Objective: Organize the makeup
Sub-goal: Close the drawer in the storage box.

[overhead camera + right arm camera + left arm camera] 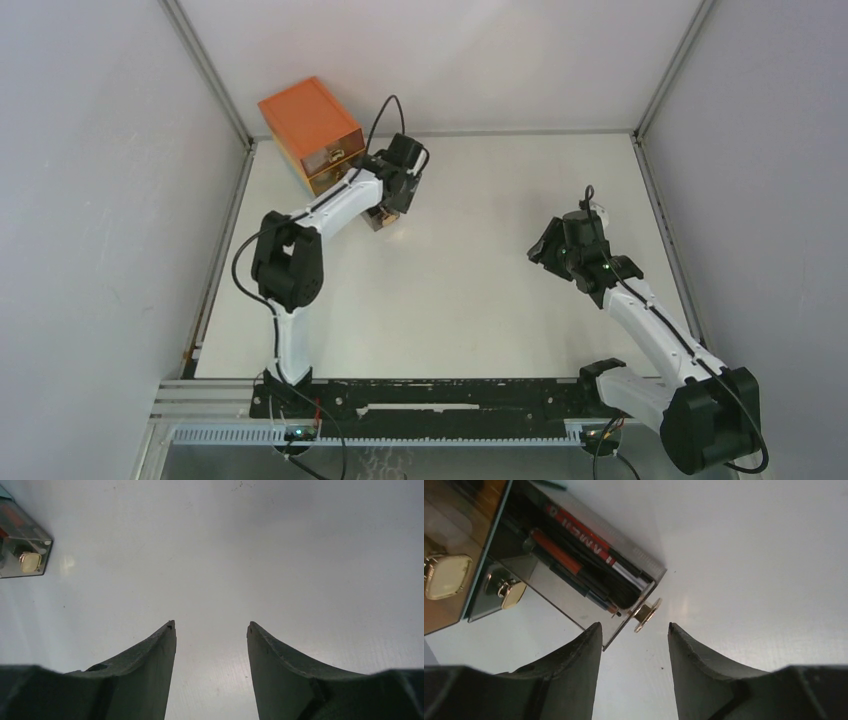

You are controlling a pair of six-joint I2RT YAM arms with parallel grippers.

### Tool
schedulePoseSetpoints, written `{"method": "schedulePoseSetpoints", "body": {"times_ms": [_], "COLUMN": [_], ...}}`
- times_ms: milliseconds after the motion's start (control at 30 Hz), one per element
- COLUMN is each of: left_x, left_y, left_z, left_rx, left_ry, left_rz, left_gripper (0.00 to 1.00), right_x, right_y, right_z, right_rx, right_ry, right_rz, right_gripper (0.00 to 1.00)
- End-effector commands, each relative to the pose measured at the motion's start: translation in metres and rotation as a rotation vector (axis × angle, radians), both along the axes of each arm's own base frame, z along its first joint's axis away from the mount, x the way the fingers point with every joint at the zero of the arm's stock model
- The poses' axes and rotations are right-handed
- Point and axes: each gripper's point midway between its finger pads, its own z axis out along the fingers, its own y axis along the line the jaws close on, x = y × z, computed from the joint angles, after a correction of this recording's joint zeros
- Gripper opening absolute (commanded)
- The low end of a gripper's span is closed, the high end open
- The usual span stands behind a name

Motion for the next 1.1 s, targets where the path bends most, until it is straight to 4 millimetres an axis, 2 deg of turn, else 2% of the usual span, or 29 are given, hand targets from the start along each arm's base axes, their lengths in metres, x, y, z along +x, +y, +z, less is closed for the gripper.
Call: {"method": "schedulePoseSetpoints", "body": {"times_ms": [0,100,200,233,300,367,500,567,600,767,833,867,1067], "left_x": [0.005,0.002,0.005,0.011,0.016,0.025,0.038,0.047,0.052,0.073,0.08,0.082,0.081], "left_y": [-0.023,-0.028,-0.014,0.005,0.026,0.057,0.112,0.132,0.14,0.165,0.172,0.175,0.184], "left_z": [0.074,0.126,0.171,0.185,0.206,0.218,0.222,0.218,0.215,0.2,0.186,0.181,0.154], "left_rx": [-0.144,-0.25,-0.313,-0.334,-0.402,-0.459,-0.495,-0.521,-0.539,-0.589,-0.577,-0.571,-0.521], "left_ry": [-0.112,-0.203,-0.289,-0.316,-0.347,-0.369,-0.392,-0.386,-0.38,-0.345,-0.315,-0.299,-0.25], "left_rz": [-0.065,-0.081,-0.044,0.002,0.053,0.127,0.278,0.324,0.346,0.389,0.403,0.408,0.434], "left_gripper": [0.55,0.56,0.57,0.58,0.58,0.59,0.6,0.6,0.59,0.59,0.59,0.59,0.59], "right_x": [0.02,0.026,0.029,0.032,0.034,0.04,0.051,0.061,0.066,0.088,0.098,0.107,0.137], "right_y": [0.017,0.052,0.1,0.117,0.15,0.18,0.232,0.252,0.262,0.303,0.314,0.322,0.344], "right_z": [0.028,0.034,0.037,0.041,0.043,0.049,0.054,0.047,0.035,0.014,0.005,0.008,-0.02], "right_rx": [0.07,0.136,0.173,0.183,0.193,0.221,0.246,0.23,0.227,0.298,0.301,0.306,0.304], "right_ry": [-0.098,-0.131,-0.172,-0.188,-0.204,-0.25,-0.364,-0.374,-0.349,-0.296,-0.276,-0.284,-0.257], "right_rz": [0.034,0.134,0.28,0.325,0.409,0.471,0.576,0.607,0.62,0.657,0.656,0.65,0.604], "right_gripper": [0.62,0.61,0.61,0.61,0.58,0.56,0.53,0.49,0.47,0.31,0.26,0.24,0.19]}}
